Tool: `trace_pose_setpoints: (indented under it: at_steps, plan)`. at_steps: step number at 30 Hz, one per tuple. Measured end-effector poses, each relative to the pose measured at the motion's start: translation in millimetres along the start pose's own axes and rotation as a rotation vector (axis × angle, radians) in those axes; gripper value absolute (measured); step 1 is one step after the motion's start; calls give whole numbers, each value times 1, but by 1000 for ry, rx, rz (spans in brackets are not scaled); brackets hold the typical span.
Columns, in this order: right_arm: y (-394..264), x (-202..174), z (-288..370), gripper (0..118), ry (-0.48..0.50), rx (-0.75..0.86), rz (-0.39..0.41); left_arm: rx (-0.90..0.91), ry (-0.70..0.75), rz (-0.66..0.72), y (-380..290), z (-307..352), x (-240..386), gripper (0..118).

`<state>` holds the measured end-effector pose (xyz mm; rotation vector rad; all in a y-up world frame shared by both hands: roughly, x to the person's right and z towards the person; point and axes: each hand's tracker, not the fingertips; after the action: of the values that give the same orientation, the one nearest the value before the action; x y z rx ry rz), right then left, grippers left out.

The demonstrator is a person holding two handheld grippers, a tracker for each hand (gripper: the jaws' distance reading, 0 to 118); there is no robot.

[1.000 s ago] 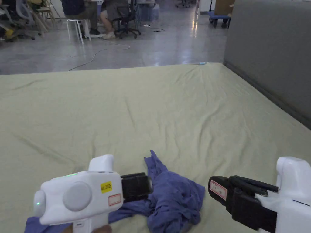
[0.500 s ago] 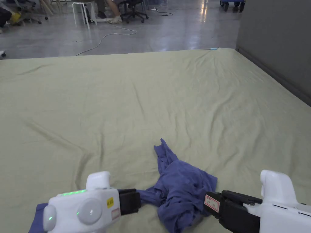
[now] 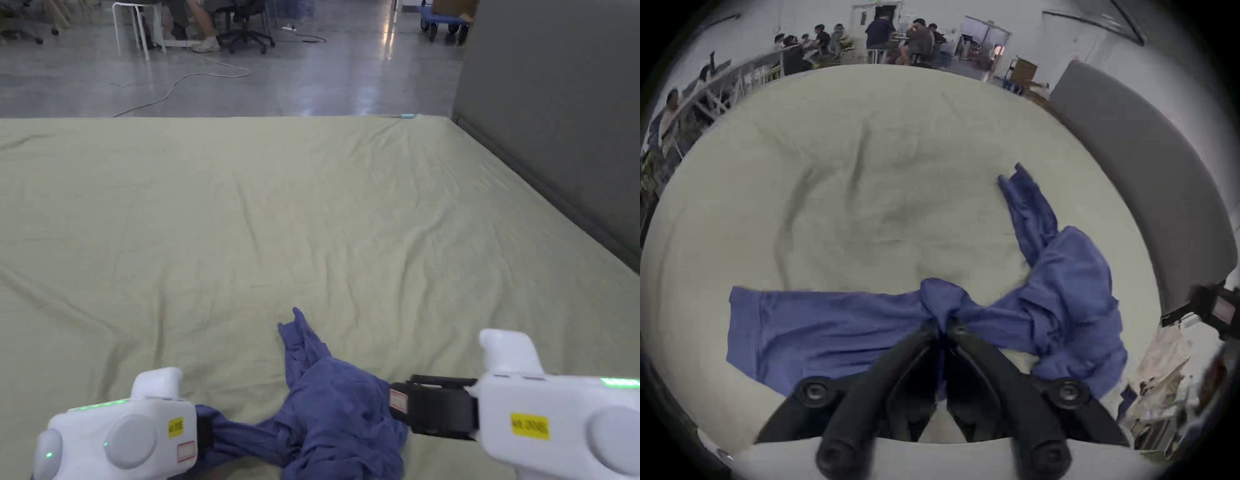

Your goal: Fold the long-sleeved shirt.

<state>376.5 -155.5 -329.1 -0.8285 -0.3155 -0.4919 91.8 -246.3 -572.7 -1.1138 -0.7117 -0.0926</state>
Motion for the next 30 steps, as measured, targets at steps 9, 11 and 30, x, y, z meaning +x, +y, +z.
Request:
trace_pose_setpoints:
  at_steps: [9, 11, 30]
  plan:
    - [21, 45, -185, 88, -229, -372, -15, 13, -45, 64, -11, 25, -5, 0]
    - [24, 26, -167, 68, -283, -289, 50, 16, -55, 81, -11, 28, -8, 0]
    - [130, -56, 142, 0, -106, 245, 228, 360, -159, 73, 97, 221, -17, 0]
